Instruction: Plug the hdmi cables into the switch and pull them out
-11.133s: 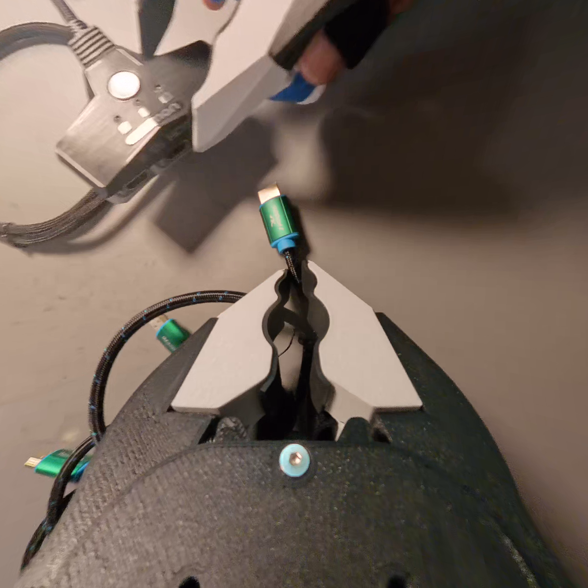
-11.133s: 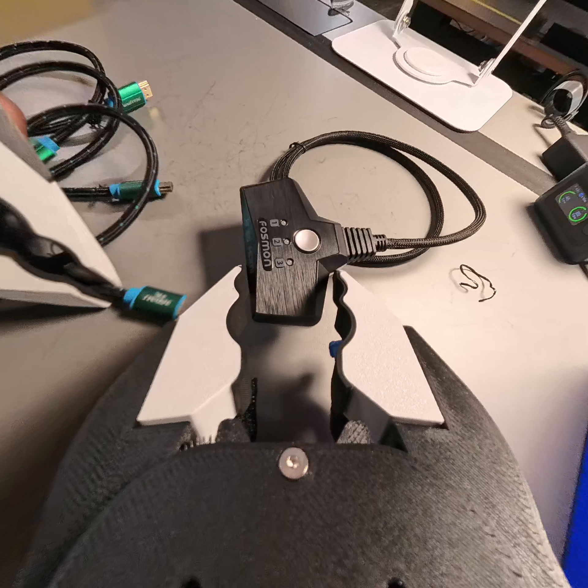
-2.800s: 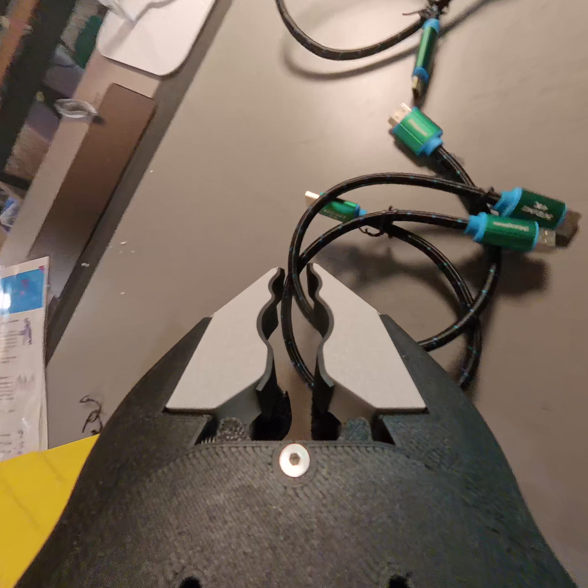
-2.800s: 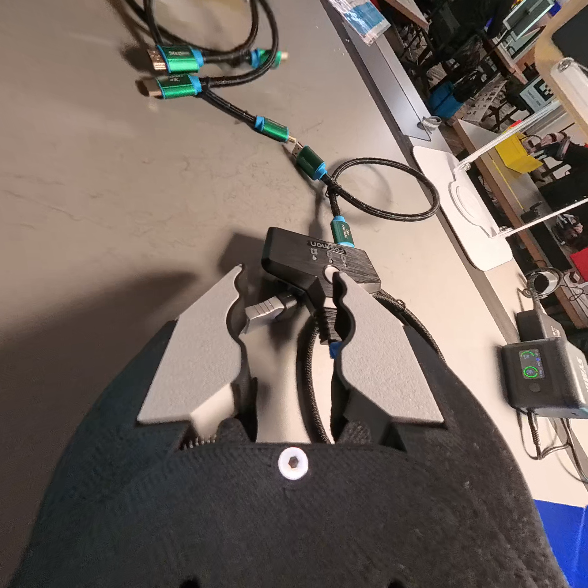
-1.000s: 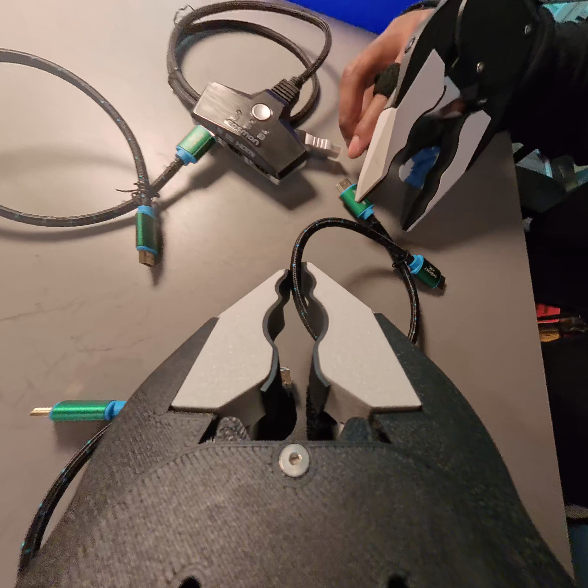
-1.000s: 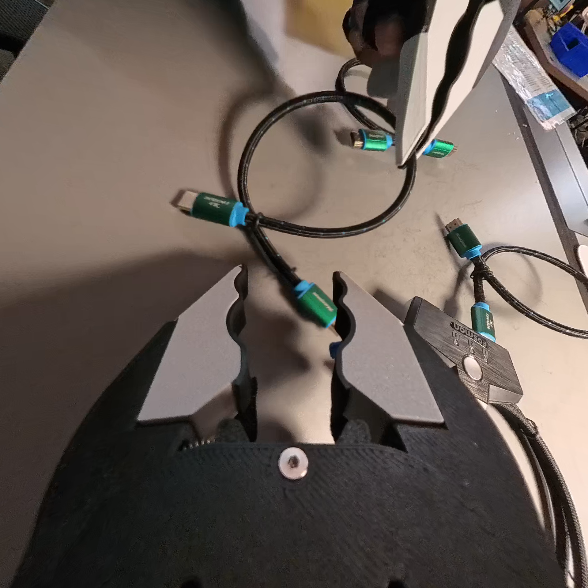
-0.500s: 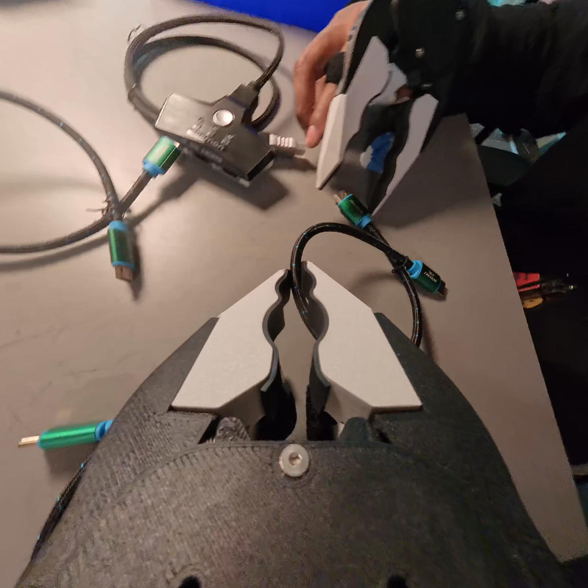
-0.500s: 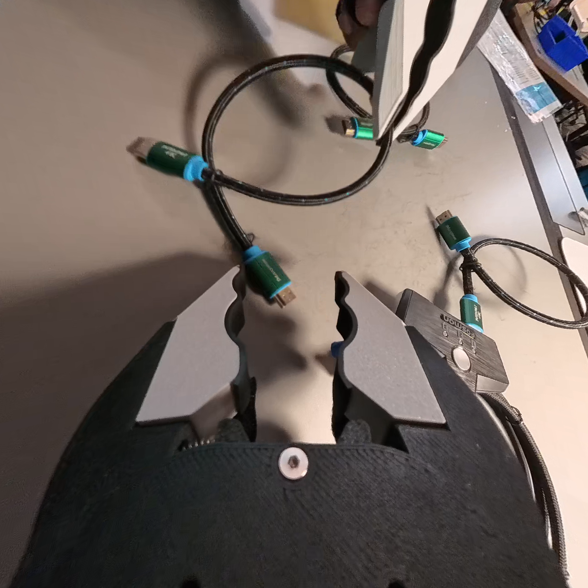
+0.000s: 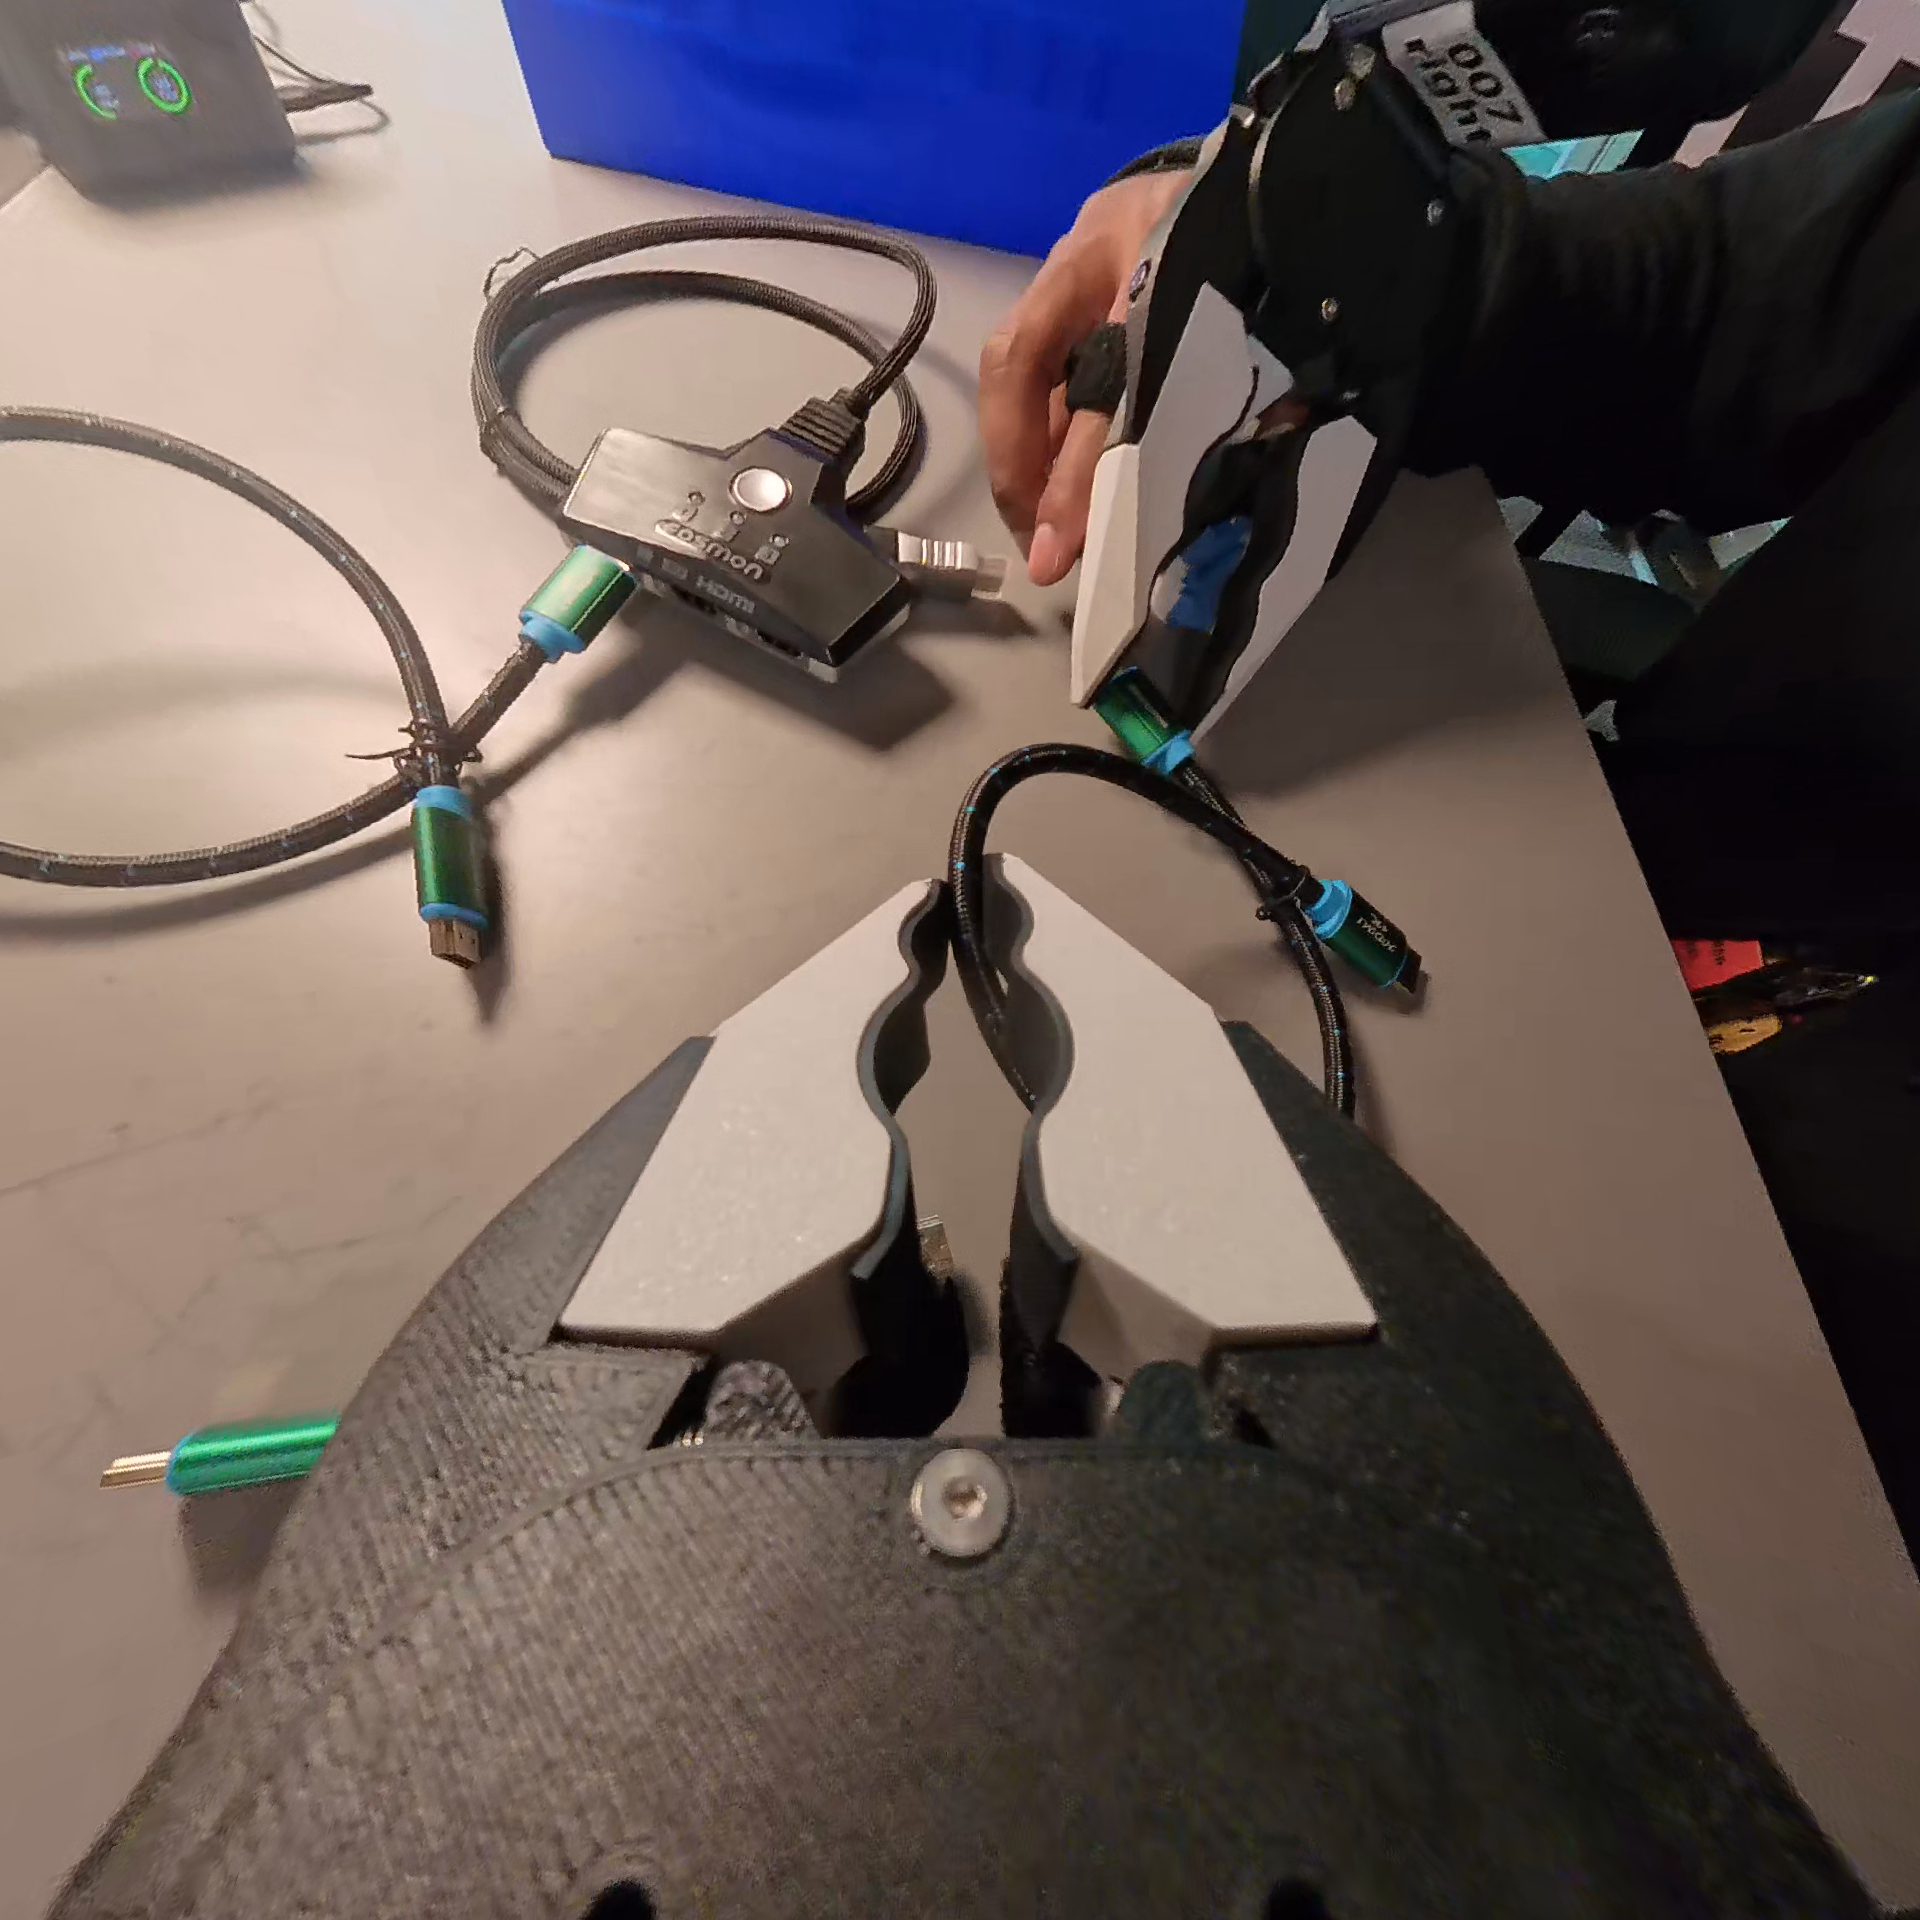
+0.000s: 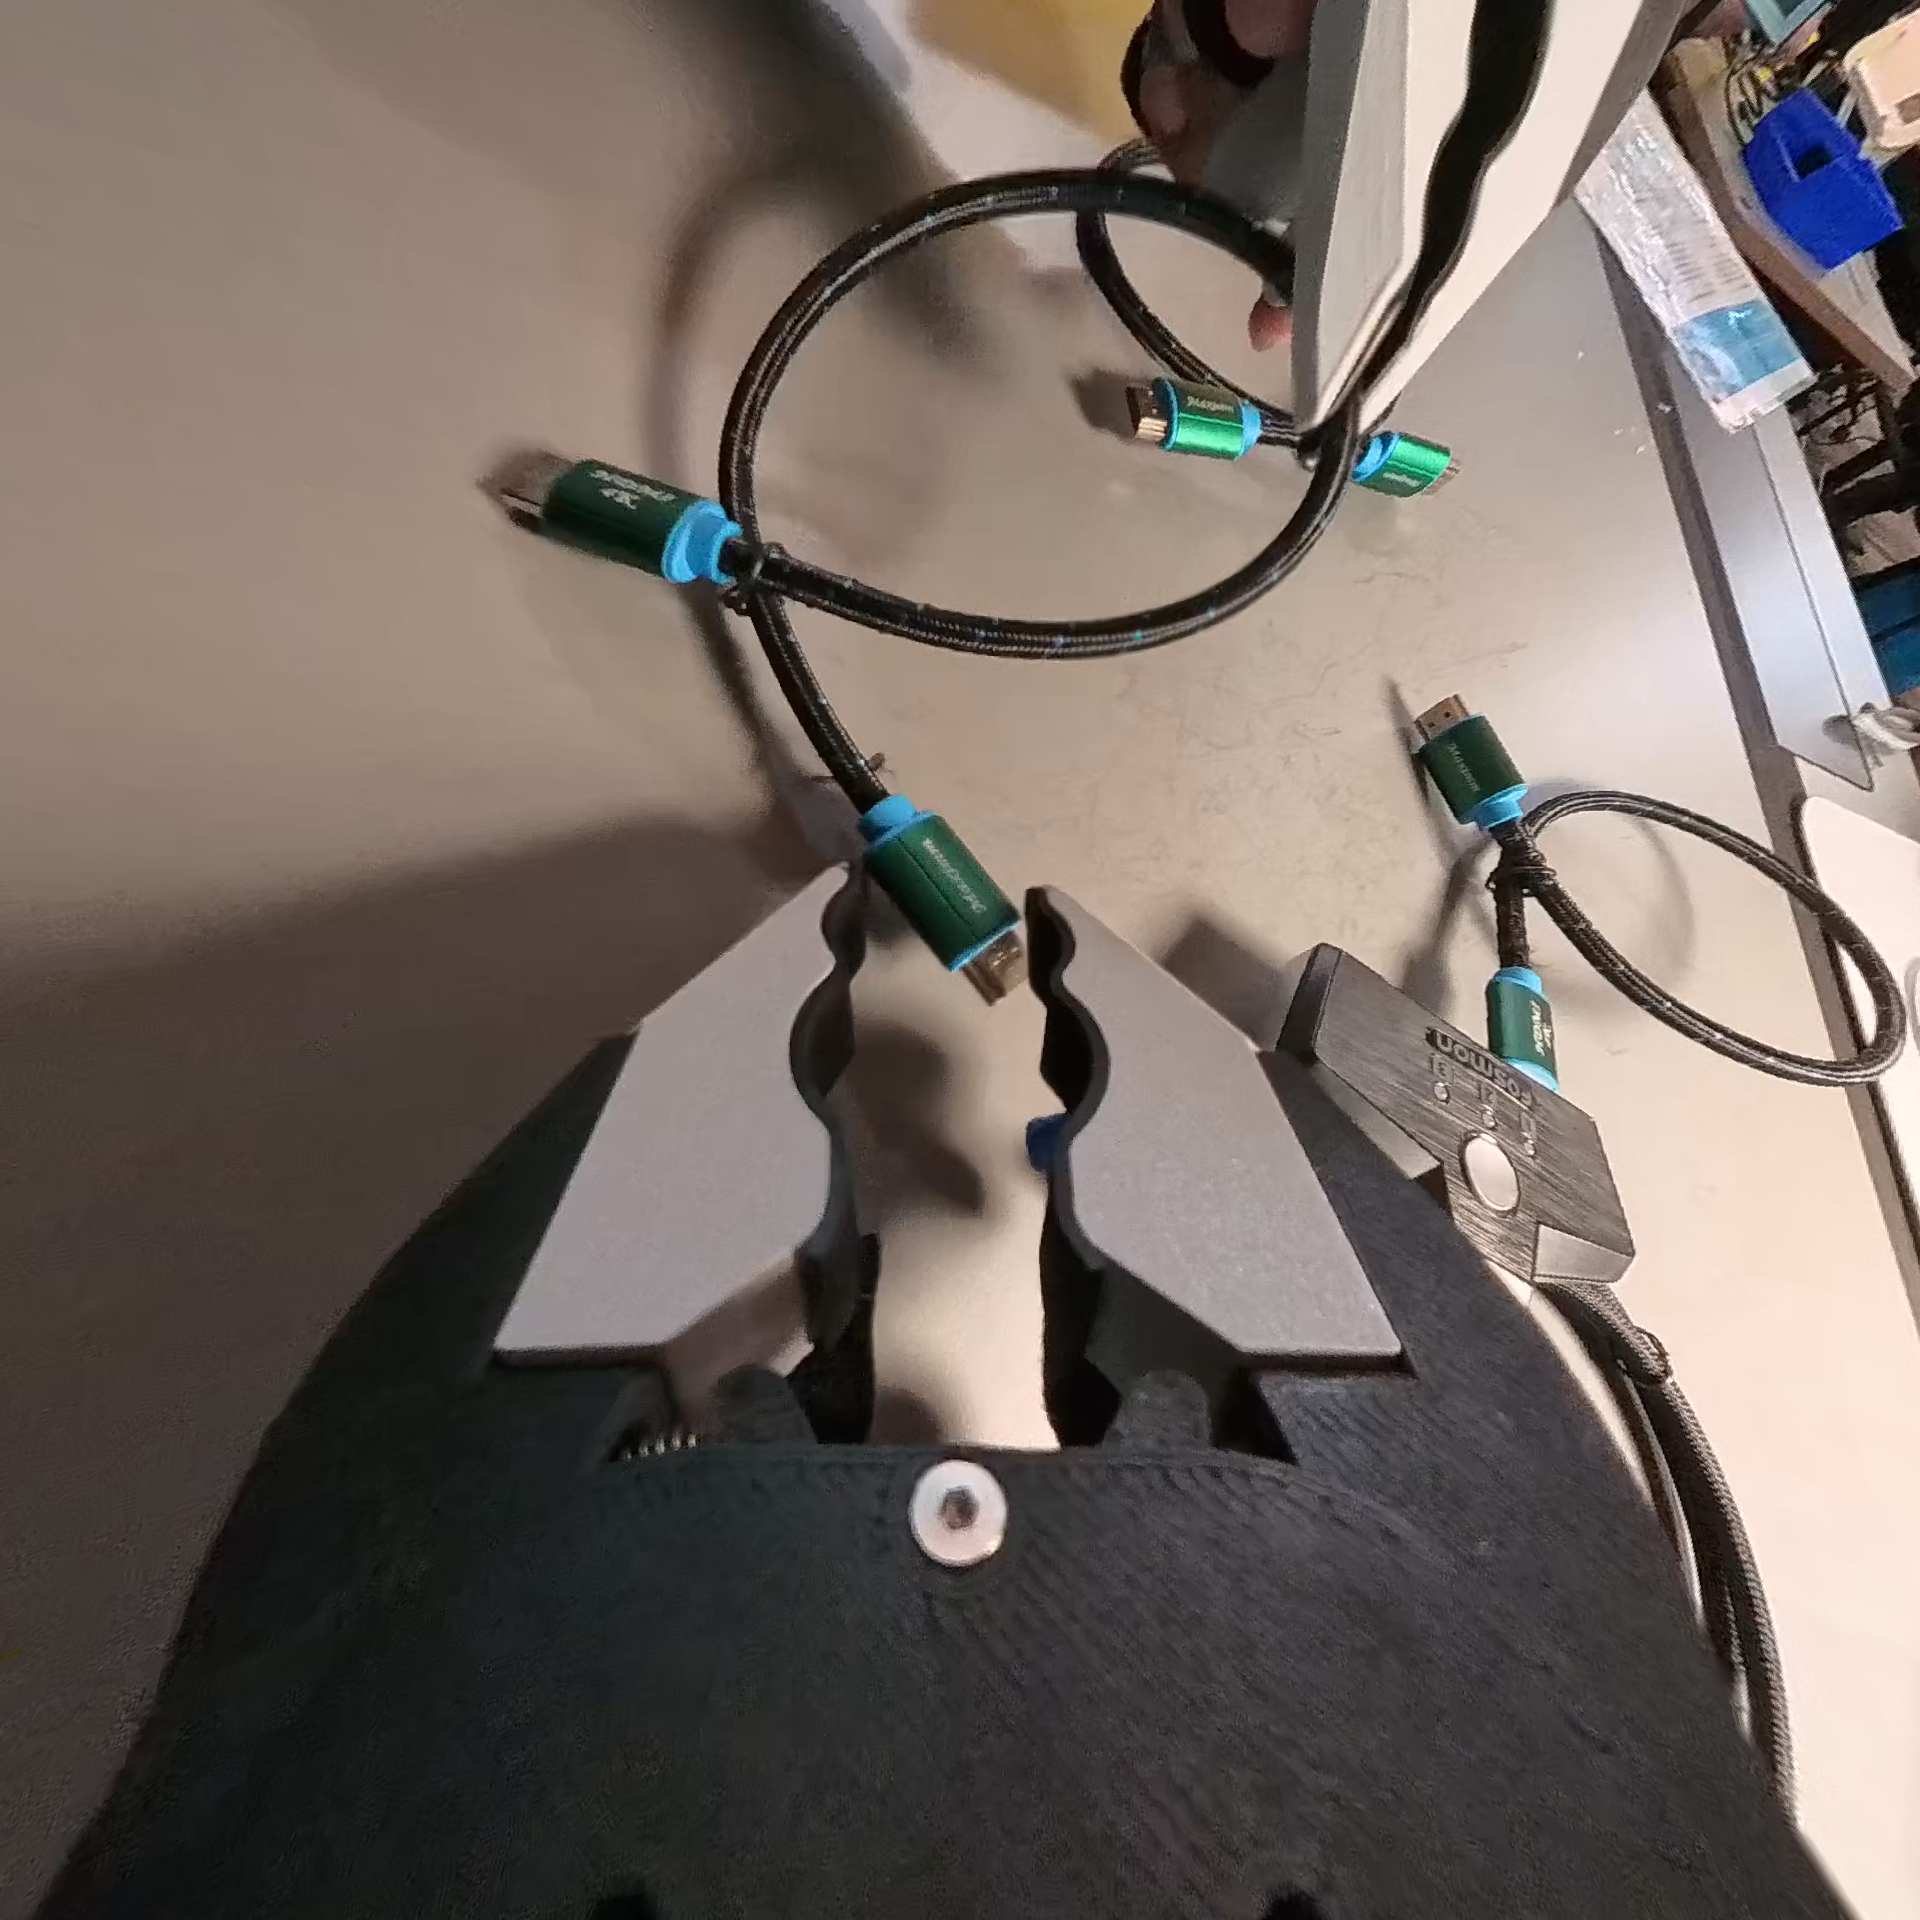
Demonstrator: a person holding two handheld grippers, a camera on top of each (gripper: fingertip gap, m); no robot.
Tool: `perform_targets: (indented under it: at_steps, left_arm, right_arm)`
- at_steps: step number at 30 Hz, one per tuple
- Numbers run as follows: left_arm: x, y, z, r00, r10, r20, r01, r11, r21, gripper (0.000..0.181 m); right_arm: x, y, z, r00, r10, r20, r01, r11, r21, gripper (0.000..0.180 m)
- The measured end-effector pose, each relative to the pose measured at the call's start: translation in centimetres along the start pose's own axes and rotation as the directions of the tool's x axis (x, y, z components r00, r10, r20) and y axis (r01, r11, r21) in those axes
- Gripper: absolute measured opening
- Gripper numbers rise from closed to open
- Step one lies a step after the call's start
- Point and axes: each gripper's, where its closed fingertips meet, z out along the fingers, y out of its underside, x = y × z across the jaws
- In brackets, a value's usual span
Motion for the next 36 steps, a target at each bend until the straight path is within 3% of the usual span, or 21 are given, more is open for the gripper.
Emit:
perform_targets:
  at_steps: [6,9,12,16,22,27,30,33,36]
  left_arm:
    - [-0.5,0.6,0.2,0.999,-0.029,0.016,0.030,0.999,-0.023,0.007]
    - [-0.6,2.1,0.3,0.998,-0.054,0.030,0.056,0.993,-0.100,0.009]
    - [-1.6,2.7,0.1,0.995,-0.026,0.098,0.040,0.989,-0.139,0.032]
    - [-2.2,0.7,-0.7,0.987,0.003,0.159,0.006,0.999,-0.053,0.054]
    - [-0.6,-2.9,-2.1,0.983,0.095,0.157,-0.110,0.990,0.093,0.054]
    - [0.5,-7.1,-5.5,0.975,0.116,0.190,-0.171,0.938,0.301,0.050]
    - [2.6,-8.8,-7.0,0.979,0.150,0.138,-0.193,0.903,0.384,0.049]
    - [6.5,-9.7,-7.1,0.951,0.292,0.098,-0.307,0.884,0.353,0.052]
    - [6.4,-9.8,-5.6,0.902,0.381,0.204,-0.426,0.865,0.265,0.052]
  right_arm:
    - [0.2,-0.2,-0.1,1.000,-0.007,-0.010,0.007,1.000,0.014,0.031]
    - [0.4,-1.2,-0.7,1.000,0.011,-0.009,-0.010,0.997,0.077,0.030]
    - [0.5,-2.2,-1.3,0.999,0.048,0.013,-0.049,0.990,0.133,0.026]
    - [0.9,-2.8,-1.9,0.993,0.114,0.038,-0.119,0.978,0.168,0.015]
    - [2.0,-4.3,-3.2,0.956,0.275,0.105,-0.294,0.917,0.268,0.014]
    - [3.4,-6.2,-4.9,0.861,0.450,0.237,-0.509,0.780,0.365,0.013]
    - [4.7,-6.8,-5.5,0.740,0.582,0.338,-0.673,0.634,0.382,0.012]
    - [6.3,-6.6,-5.3,0.557,0.711,0.429,-0.828,0.437,0.351,0.012]
    - [6.5,-6.2,-4.3,0.462,0.756,0.464,-0.884,0.353,0.306,0.012]
